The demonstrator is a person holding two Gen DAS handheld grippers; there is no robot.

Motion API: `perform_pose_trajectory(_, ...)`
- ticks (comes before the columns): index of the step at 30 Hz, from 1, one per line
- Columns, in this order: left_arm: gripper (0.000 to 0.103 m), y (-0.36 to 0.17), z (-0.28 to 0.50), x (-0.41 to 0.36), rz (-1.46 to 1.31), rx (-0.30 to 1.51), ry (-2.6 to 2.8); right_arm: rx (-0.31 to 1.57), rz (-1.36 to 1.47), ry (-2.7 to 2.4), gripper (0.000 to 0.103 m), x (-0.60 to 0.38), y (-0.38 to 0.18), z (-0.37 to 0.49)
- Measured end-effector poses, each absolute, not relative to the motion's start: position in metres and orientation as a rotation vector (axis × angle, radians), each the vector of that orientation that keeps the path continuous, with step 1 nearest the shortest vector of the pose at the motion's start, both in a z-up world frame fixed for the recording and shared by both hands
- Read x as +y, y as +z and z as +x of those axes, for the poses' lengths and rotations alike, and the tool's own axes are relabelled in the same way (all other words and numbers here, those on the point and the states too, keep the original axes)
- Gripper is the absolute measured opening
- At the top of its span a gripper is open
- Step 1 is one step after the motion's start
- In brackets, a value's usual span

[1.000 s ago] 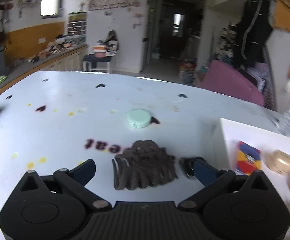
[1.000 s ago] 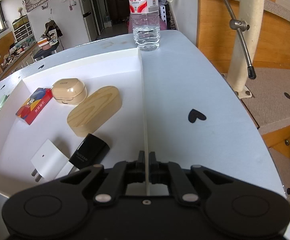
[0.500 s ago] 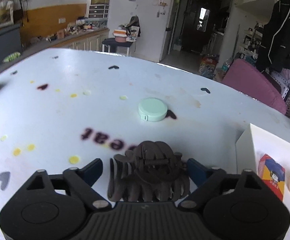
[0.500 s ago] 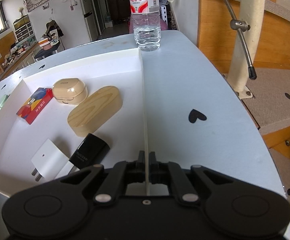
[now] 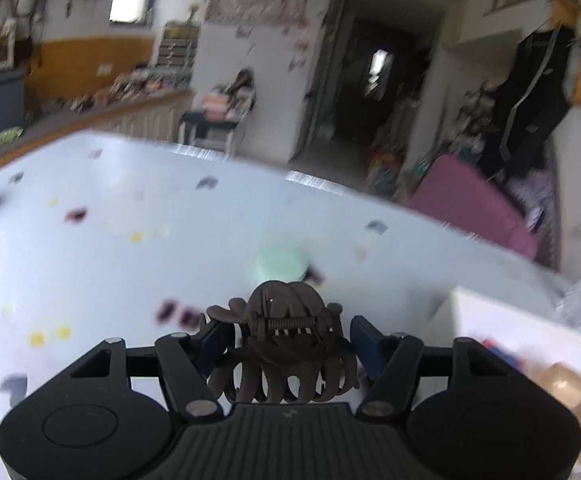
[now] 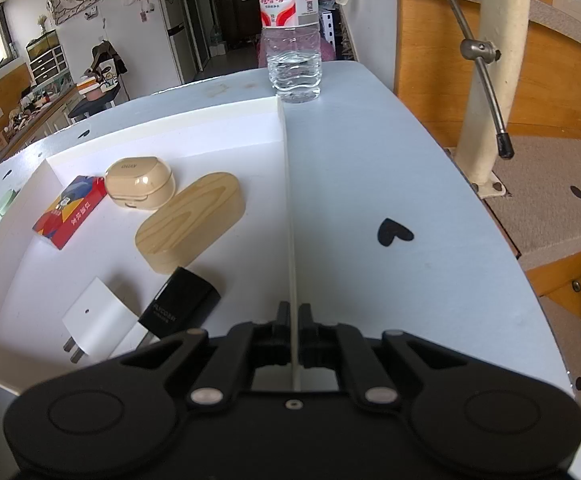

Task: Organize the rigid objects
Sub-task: 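Carry the claw clip into the tray and release it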

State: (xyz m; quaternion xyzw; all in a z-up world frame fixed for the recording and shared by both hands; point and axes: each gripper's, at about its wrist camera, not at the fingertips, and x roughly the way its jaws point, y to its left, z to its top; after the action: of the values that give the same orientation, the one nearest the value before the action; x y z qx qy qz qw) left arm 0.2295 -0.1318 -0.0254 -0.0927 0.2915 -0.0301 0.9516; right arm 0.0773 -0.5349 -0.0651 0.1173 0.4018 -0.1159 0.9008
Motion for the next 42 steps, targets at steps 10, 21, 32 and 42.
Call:
perform_pose_trajectory(10, 0.067, 0.012, 0.192, -0.208, -0.110, 0.591, -0.459, 0.830, 0.244, -0.241, 0.004, -0.535, -0.065, 0.077)
perform_pose_trajectory(21, 0.067, -0.008, 0.183, -0.316, 0.136, 0.646, -0.698, 0.831, 0.244, -0.243, 0.004, -0.534, -0.065, 0.077)
perform_pose_trajectory(32, 0.067, -0.045, 0.209, -0.350, 0.271, 0.720, -0.706, 0.829, 0.244, -0.242, 0.004, -0.534, -0.065, 0.077)
perform_pose_trajectory(42, 0.067, -0.058, 0.213, -0.355, 0.294, 0.715, -0.757, 0.828, 0.245, -0.240, 0.004, -0.533, -0.065, 0.076)
